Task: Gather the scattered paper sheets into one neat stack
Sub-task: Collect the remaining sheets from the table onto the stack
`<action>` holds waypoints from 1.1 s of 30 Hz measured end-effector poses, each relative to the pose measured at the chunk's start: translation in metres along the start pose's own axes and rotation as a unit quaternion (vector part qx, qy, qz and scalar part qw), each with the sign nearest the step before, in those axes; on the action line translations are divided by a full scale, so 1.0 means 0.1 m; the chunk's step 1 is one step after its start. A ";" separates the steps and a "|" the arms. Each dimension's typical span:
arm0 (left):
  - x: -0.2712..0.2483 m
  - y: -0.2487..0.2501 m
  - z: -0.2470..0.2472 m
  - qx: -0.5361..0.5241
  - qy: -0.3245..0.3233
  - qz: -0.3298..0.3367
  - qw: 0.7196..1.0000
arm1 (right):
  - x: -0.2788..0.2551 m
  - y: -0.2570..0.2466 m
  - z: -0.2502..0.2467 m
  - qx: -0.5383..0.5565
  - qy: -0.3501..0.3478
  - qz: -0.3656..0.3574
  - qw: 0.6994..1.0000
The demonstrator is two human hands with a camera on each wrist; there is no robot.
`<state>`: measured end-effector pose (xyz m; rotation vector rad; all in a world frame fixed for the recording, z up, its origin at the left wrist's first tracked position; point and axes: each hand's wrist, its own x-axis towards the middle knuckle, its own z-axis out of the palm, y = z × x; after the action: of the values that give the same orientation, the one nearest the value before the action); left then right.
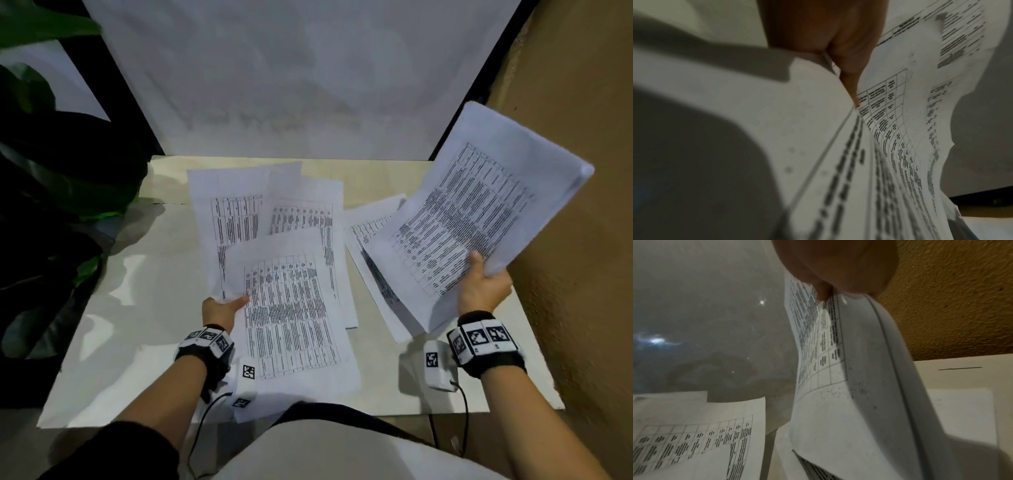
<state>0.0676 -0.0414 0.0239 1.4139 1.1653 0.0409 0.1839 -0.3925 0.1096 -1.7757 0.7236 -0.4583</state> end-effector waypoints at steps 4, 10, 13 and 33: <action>-0.02 0.18 -0.03 -0.014 0.024 0.015 1.000 | -0.08 -0.07 0.08 -0.009 -0.049 -0.005 0.999; -0.10 0.45 -0.10 -0.053 0.033 0.059 0.996 | -0.13 -0.13 0.21 -0.017 -0.093 -0.011 0.995; -0.15 0.52 -0.14 -0.070 0.021 0.075 0.995 | -0.17 -0.20 0.25 -0.003 -0.106 -0.011 0.994; -0.37 0.89 0.00 -0.088 -0.083 0.115 0.986 | -0.23 -0.38 0.30 -0.034 -0.337 0.019 0.941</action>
<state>0.1023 -0.0427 0.1142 1.3620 0.8372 0.1814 0.1955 -0.3481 0.1369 -1.8185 0.2850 0.2121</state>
